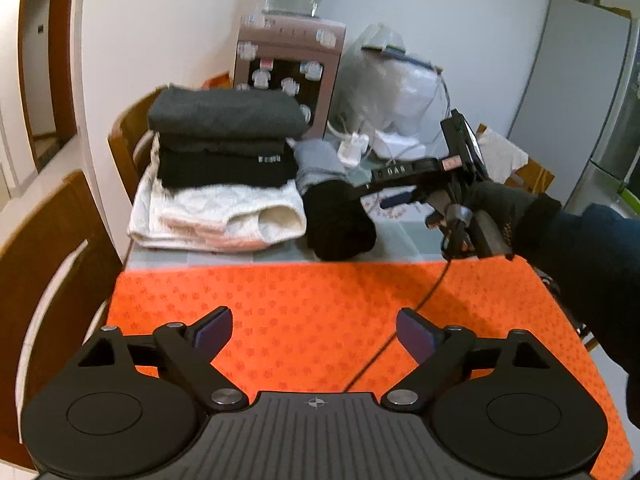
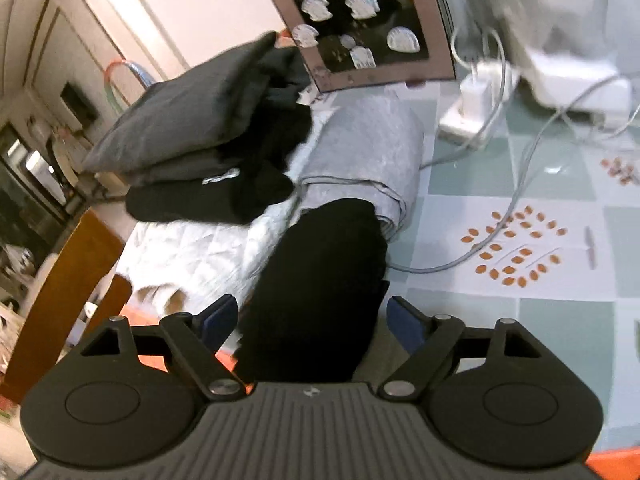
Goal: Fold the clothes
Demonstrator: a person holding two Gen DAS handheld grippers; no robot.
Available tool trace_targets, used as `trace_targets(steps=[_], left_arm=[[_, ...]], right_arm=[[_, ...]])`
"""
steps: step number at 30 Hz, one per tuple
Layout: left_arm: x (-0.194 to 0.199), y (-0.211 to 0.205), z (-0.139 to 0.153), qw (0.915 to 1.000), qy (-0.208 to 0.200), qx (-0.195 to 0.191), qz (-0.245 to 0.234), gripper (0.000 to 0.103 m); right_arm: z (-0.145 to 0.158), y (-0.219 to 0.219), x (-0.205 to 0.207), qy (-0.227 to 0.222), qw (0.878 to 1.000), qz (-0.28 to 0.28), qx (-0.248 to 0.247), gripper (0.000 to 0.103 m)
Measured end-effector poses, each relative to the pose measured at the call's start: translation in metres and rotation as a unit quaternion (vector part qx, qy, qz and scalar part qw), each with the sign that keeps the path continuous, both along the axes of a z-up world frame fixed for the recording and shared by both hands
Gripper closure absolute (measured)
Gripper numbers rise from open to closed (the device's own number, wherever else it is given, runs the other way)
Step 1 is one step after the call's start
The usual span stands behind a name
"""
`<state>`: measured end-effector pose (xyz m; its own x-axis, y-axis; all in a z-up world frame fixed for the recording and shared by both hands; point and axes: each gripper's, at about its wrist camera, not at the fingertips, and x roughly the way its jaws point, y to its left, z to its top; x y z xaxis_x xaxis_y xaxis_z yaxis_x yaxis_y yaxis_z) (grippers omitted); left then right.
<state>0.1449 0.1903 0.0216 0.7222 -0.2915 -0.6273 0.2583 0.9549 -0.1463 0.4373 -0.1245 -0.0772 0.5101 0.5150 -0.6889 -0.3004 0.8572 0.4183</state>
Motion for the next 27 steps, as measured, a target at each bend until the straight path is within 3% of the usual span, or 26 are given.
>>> trace_targets(steps=[7,19,27], left_arm=[[-0.037,-0.002,0.025,0.9961,-0.072,0.050,0.011,0.000],[-0.096,0.027,0.041,0.9949,-0.089,0.037,0.028,0.000],[-0.149,0.055,0.038,0.9921,-0.091,0.075,0.042,0.000]], right_arm=[[0.046,0.014,-0.066,-0.044,0.998,0.002,-0.046,0.014],[0.108,0.039,-0.212,-0.103,0.991,-0.046,-0.069,0.009],[0.121,0.066,-0.325,-0.113,0.985,-0.109,-0.066,0.004]])
